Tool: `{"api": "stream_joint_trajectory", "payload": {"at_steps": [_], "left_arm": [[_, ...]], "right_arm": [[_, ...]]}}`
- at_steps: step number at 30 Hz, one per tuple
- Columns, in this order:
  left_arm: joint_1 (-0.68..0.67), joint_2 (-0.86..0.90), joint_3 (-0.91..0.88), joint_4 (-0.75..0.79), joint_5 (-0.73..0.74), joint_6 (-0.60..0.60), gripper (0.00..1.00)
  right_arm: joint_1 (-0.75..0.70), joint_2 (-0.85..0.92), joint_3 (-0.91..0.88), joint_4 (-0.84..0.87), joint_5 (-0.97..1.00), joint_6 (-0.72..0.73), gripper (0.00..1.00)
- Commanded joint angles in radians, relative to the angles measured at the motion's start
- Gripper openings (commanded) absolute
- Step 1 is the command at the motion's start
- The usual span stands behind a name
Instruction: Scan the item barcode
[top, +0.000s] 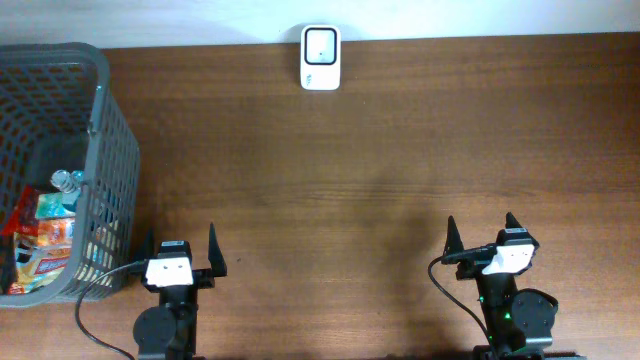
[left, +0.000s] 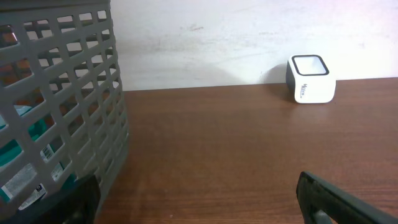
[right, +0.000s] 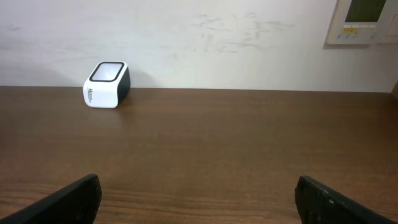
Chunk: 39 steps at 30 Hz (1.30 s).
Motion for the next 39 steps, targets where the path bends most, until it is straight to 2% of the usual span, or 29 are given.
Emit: {"api": "stream_joint_trajectory", "payload": {"at_steps": [1,35,36,37,38,39], "left_arm": [[0.006,-0.005,-0.004,0.000,-0.008,0.013,0.99],[0.006,-0.005,-0.004,0.009,-0.003,0.008,0.99],[0.006,-0.005,-0.003,0.062,0.087,-0.037,0.99],[0.006,-0.005,-0.003,0.115,0.237,-0.092,0.99],[0.006,-0.005,-0.003,0.217,0.434,-0.105,0.99],[0.006,-0.005,-0.003,0.341,0.534,-0.105,0.99]], "right_arm": [[-0.006,-0.006,-0.008,-0.002,-0.002,0.001,0.98],[-0.006,-0.006,-0.008,-0.002,-0.001,0.001,0.98],[-0.006,-0.006,-0.008,-0.002,-0.001,0.001,0.98],[-0.006,-0.006,-0.008,-0.002,-0.001,0.001,0.98],[-0.006,-0.006,-0.008,-0.002,-0.002,0.001,0.98],[-0.006,-0.006,-0.008,-0.002,-0.001,0.001,0.98]]}}
